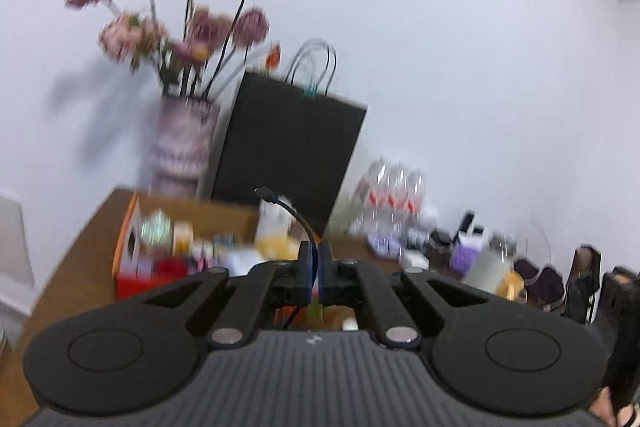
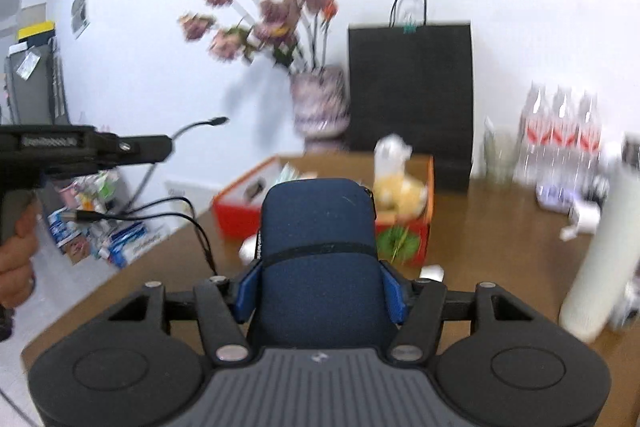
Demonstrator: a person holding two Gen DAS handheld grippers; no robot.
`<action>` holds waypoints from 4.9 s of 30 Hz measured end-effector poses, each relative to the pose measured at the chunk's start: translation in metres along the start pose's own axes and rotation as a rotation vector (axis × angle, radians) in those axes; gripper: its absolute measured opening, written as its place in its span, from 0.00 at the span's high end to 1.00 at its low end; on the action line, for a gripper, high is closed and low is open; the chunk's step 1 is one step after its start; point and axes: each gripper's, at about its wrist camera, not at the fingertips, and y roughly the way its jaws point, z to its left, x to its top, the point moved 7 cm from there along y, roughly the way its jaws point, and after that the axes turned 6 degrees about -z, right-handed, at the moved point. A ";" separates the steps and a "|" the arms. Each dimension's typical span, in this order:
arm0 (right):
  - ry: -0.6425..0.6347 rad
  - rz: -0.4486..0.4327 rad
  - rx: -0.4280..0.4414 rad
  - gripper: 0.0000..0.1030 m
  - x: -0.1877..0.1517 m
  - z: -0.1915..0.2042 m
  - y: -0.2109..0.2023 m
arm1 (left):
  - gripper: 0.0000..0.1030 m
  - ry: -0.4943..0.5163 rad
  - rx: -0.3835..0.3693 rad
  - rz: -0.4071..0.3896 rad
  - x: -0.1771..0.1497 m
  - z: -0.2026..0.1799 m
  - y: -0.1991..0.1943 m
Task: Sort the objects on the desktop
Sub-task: 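Drop the black cable in the box with left tool while right places case, then withdraw both tools toward the white caps on the table, then grasp the white bottle cap with left tool while right grasps earbud case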
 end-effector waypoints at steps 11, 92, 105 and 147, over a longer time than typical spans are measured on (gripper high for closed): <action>0.099 0.078 0.017 0.42 0.079 -0.044 0.156 | 0.97 0.052 0.081 -0.032 0.040 0.064 0.157; 0.008 0.113 -0.144 0.12 -0.017 0.007 0.038 | 0.00 0.060 0.390 0.269 -0.114 0.037 -0.013; 0.067 0.097 -0.187 0.12 -0.111 0.022 -0.045 | 0.00 0.005 0.384 0.249 -0.191 0.017 -0.087; 0.030 0.138 -0.160 0.75 -0.056 -0.059 0.142 | 0.61 0.051 0.247 0.272 -0.148 0.065 0.093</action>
